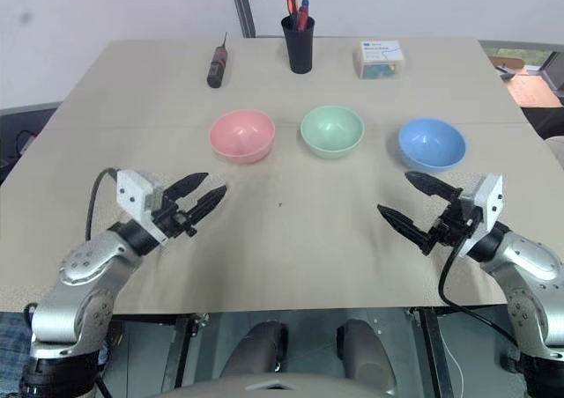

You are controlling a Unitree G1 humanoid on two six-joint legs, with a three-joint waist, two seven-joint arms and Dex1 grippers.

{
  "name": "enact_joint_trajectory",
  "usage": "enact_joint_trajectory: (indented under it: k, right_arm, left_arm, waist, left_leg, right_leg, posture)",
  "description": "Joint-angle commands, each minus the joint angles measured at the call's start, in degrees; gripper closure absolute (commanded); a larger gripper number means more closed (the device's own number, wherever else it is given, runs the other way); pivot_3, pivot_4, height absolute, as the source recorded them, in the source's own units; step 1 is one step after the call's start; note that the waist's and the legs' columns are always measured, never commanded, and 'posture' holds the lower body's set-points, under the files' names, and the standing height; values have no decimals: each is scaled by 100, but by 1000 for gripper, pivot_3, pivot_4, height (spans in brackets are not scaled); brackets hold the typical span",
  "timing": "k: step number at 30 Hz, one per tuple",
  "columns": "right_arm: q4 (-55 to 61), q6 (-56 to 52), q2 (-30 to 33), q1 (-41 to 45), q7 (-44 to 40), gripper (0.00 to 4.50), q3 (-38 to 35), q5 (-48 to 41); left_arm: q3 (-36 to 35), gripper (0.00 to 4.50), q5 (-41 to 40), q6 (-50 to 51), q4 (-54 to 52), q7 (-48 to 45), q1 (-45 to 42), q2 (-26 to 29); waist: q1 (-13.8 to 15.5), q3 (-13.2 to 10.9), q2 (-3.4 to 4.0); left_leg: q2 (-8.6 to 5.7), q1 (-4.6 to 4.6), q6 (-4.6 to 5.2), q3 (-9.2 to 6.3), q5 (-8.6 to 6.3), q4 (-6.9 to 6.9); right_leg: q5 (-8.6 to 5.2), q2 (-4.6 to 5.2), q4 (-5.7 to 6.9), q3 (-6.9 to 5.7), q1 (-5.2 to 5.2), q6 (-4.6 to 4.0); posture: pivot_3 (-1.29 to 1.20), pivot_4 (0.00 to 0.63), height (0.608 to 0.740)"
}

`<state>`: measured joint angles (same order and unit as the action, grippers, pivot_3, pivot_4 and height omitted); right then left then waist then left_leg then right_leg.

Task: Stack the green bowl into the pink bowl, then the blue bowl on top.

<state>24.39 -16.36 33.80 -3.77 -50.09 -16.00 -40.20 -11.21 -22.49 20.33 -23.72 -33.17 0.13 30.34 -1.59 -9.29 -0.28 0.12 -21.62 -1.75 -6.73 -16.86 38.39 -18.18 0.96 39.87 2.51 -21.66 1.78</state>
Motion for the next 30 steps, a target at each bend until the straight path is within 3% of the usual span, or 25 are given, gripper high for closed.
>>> enact_joint_trajectory:
  k: [1, 9, 12, 22, 30]
  right_arm:
    - [478, -44, -25, -69, 98, 0, -137, -301]
    - [565, 107, -174, -191, 383, 0, -172, -126]
    - [558, 222, -228, -271, 426, 0, -176, -18]
    - [597, 386, -255, -388, 612, 0, -328, 62]
    - [570, 452, -231, -412, 655, 0, -379, 83]
  left_arm:
    - [210, 1926, 403, -198, 156, 186, -408, 26]
    - [1135, 1926, 2147, -843, 1167, 757, -1657, 214]
    - [1143, 1926, 1945, -713, 1589, 752, -2137, -106]
    - [2047, 1926, 2551, -1050, 3196, 262, -3426, -381]
    - [2534, 1926, 2923, -628, 4384, -125, -4243, -595]
  waist:
    - [0, -1, 0]
    - [79, -1, -1]
    - [93, -1, -2]
    - [69, -1, -3]
    - [67, -2, -3]
  left_leg:
    - [0, 0, 0, 2, 0, 0]
    - [-7, 0, -1, -1, 0, 1]
    - [-6, -5, -1, -3, 1, 2]
    - [-30, -6, -3, -6, 2, 5]
    - [-35, -9, -11, -9, 7, 9]
  right_leg:
    - [0, 0, -1, 1, 0, 0]
    - [0, -4, 1, -2, -2, 0]
    - [0, 0, -1, -5, -2, 0]
    - [0, 0, 2, -6, -3, 1]
    - [0, 1, 4, -8, -3, 2]
  posture:
    - [0, 150, 740]
    - [0, 150, 740]
    - [0, 150, 740]
    - [0, 150, 740]
    - [0, 150, 740]
